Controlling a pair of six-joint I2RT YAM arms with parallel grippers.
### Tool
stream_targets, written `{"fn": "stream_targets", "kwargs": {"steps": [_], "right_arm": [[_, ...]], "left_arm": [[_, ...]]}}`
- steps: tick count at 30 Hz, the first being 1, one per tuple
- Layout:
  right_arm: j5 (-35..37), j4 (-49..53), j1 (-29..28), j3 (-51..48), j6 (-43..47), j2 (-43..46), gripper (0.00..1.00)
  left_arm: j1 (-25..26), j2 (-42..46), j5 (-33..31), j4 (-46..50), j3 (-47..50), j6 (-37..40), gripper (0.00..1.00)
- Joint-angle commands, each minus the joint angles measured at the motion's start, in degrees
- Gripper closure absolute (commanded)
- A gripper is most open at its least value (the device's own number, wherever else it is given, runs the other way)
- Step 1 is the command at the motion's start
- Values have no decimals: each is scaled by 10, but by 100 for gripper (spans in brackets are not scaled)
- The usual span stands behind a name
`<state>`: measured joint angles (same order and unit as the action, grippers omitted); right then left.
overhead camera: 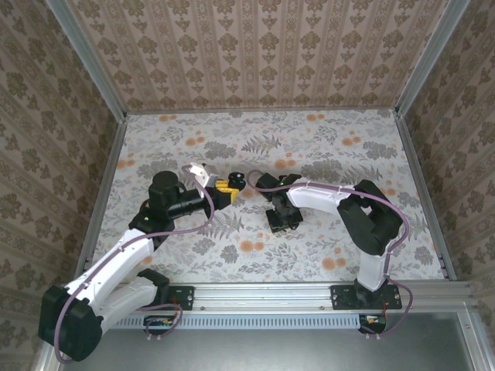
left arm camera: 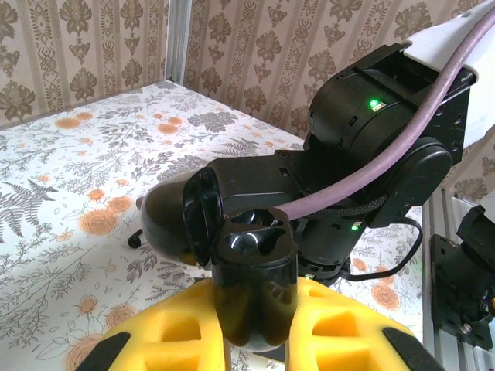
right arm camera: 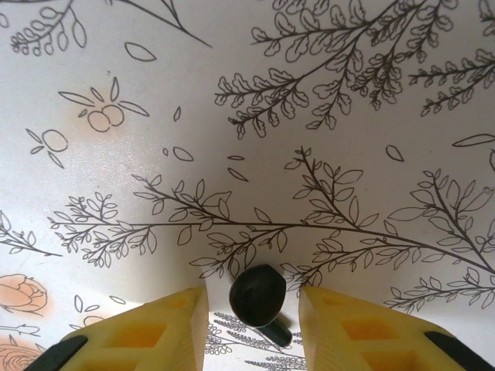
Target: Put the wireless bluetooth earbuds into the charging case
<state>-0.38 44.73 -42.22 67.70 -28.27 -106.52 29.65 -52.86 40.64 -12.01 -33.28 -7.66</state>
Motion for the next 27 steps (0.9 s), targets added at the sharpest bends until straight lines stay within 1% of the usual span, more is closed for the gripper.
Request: {"fn": "stream_targets", "kwargs": {"steps": [1,5,11,17,20,23,27], "right_arm": [[12,-2,-5,18,7,-20,64],[12,-4,-5,23,9,-30,65],[5,0,-4,32,12,-37,79],[-9,-15,-5,19,12,-25,85],[-24,-36,-2,3,6,-4,87],[-45,-64,7,-19,-7,28,88],[-72,-94,25,-44,-21,78,89]], "left_arm": [[3,10,3,-6,4,12,100],[3,12,3,-4,4,12,100],[3,12,-10,-16,11,12,100],[3,16,-4,-27,17,22,100],[3,20,14,-45,24,28,100],[3,27,15,-73,36,22,100],[3,30,16,-77,38,25,100]]}}
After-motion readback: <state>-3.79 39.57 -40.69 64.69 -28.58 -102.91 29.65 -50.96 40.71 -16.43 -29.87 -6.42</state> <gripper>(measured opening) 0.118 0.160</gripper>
